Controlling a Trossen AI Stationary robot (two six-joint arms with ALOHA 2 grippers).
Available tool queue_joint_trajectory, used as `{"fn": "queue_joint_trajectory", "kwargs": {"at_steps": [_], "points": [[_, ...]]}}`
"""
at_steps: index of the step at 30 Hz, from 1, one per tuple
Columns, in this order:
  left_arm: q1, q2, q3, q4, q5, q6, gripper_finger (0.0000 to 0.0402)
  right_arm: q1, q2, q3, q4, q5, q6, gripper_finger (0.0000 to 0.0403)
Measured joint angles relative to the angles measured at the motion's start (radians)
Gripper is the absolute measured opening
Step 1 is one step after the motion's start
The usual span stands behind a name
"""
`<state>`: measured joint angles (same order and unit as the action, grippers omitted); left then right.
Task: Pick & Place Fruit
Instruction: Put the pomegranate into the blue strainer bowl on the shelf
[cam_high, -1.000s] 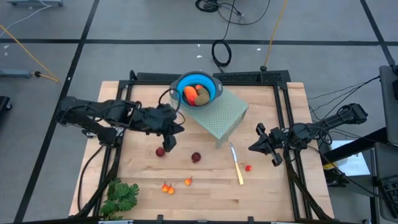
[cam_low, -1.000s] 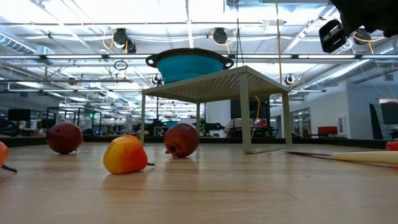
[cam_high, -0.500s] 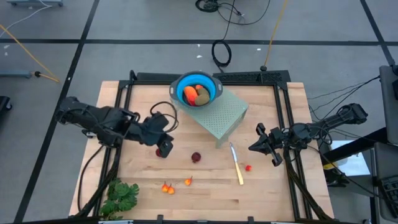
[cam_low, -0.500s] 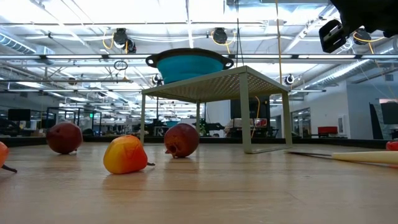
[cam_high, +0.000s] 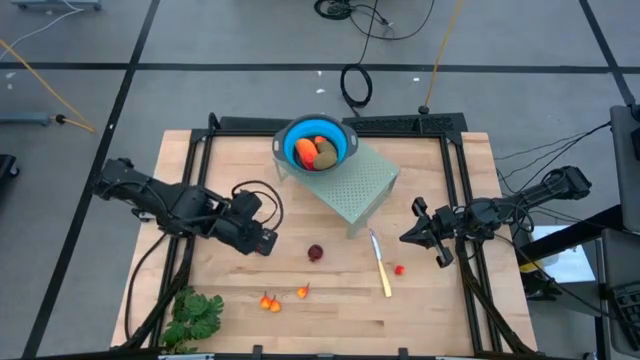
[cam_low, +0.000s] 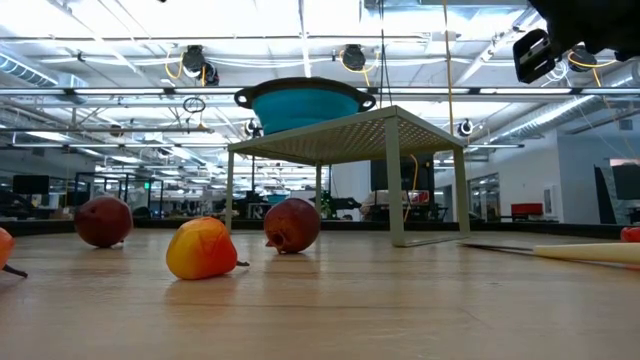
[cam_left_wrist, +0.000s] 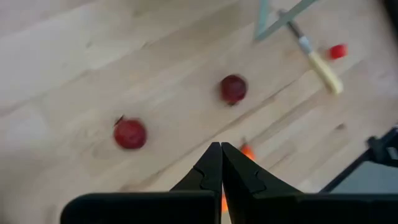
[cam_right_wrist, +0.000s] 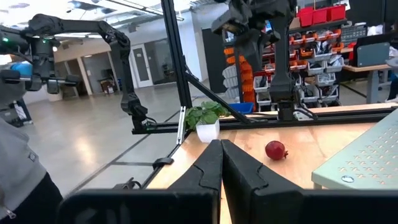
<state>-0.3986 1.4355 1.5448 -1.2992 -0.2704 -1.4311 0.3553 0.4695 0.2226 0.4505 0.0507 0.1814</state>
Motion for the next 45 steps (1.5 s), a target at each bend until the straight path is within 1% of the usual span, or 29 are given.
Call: {"fn": "queue_joint_trajectory", "kwargs": {"at_steps": [8,16,20,26,33,39,45], "points": [[-0.009,0.033,0.000,-0.009,0.036,-0.037,0.0003,0.000,0.000,0.000,-0.031,0.000,-0.056,0.0000],[-0.009,0.033,0.000,-0.010,0.034,-0.057,0.0009,0.000,0.000,0.000,-0.061,0.000,-0.080,0.0000],[-0.004,0.035,-0.005,-0.005,0.034,-0.066,0.0002,-0.004,-0.003,0.000,-0.086,0.000,-0.093,0.0000],[-0.001,0.037,-0.040,-0.006,0.034,-0.076,0.0011,-0.057,-0.068,0.000,-0.145,0.007,-0.096,0.0000],[-0.001,0.037,-0.101,-0.006,0.034,-0.097,0.0004,-0.103,-0.182,0.000,-0.240,0.002,-0.087,0.0000],[0.037,0.037,-0.156,-0.006,0.034,-0.079,0.0039,-0.120,-0.251,0.000,-0.291,0.001,-0.089,0.0000],[0.091,0.037,-0.224,0.013,0.036,-0.031,0.0104,-0.120,-0.282,0.000,-0.320,0.001,-0.089,0.0000]]}}
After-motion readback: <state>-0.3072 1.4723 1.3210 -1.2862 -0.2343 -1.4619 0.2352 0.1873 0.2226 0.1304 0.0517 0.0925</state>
